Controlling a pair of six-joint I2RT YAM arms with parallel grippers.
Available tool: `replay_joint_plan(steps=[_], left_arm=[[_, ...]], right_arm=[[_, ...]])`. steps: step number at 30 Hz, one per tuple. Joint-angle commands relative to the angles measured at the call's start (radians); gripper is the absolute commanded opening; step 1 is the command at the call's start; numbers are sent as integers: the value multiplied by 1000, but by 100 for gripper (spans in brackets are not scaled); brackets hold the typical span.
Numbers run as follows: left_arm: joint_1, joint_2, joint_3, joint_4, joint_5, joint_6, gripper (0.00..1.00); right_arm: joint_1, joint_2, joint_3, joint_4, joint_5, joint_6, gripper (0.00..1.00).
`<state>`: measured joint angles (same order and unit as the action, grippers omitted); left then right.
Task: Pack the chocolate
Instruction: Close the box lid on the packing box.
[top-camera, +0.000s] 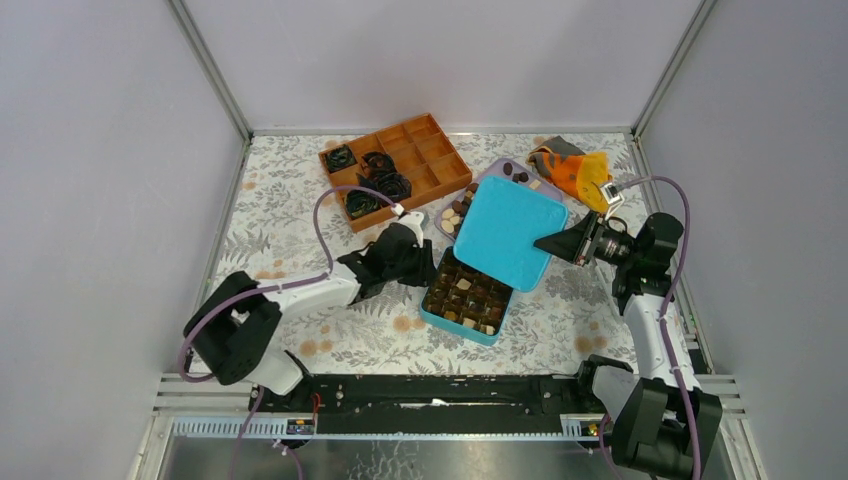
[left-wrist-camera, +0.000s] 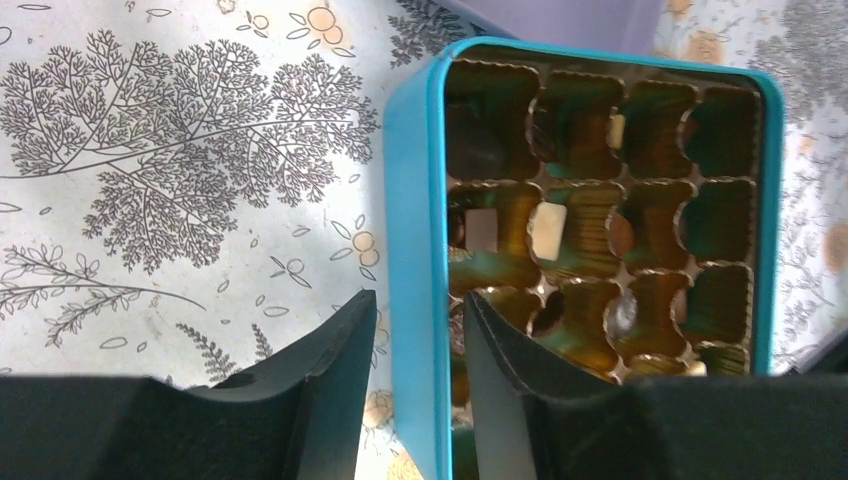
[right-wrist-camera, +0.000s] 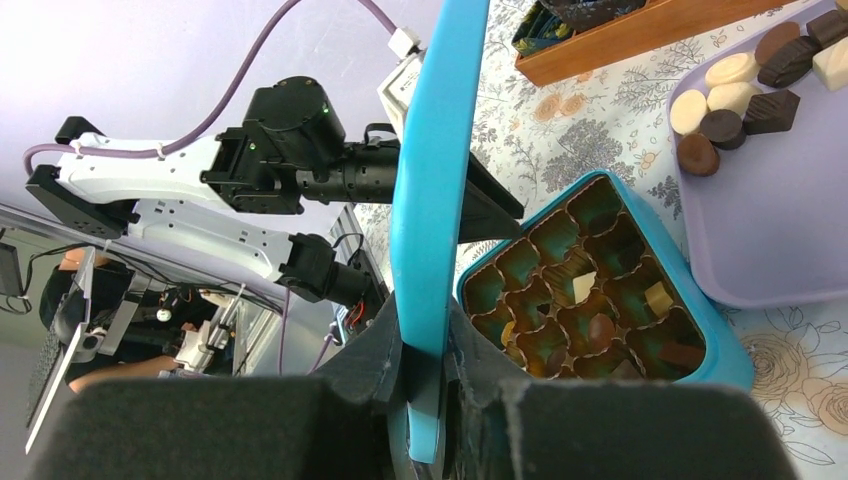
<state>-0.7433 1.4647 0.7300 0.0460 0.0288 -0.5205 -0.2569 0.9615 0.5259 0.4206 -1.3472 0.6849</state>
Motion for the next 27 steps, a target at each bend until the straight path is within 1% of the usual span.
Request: replay_joint_plan(steps=[1,7,12,14,16,21,24,27], left_arm=[[-12,60,62,-44,-37,29,41],[-14,79,67,-44,-33,2,24],[-15,11,23,-89,-100,-40,13],[-15,-25,2,-106,-142,-65,5],[-15,-66,-23,-121,-175,-96,1],[-14,-164,-97,-123,-247,-215,0],[-14,-191,-139,-108,-283,-296,0],[-14,-208,-163,-135,-339,-378,0]], right_arm=[[-10,2,34,18,-21,-19,0],[-10,9,33,15,-26,-23,0],[-10,20,34,12,-30,-24,0],[-10,27,33,10,-33,-24,0],[-10,34,34,8,-38,-24,0],[-6,61,32,6,-48,-18,0],[7,79,32,6,-50,-17,0],[24,85,30,6,-47,-20,0]])
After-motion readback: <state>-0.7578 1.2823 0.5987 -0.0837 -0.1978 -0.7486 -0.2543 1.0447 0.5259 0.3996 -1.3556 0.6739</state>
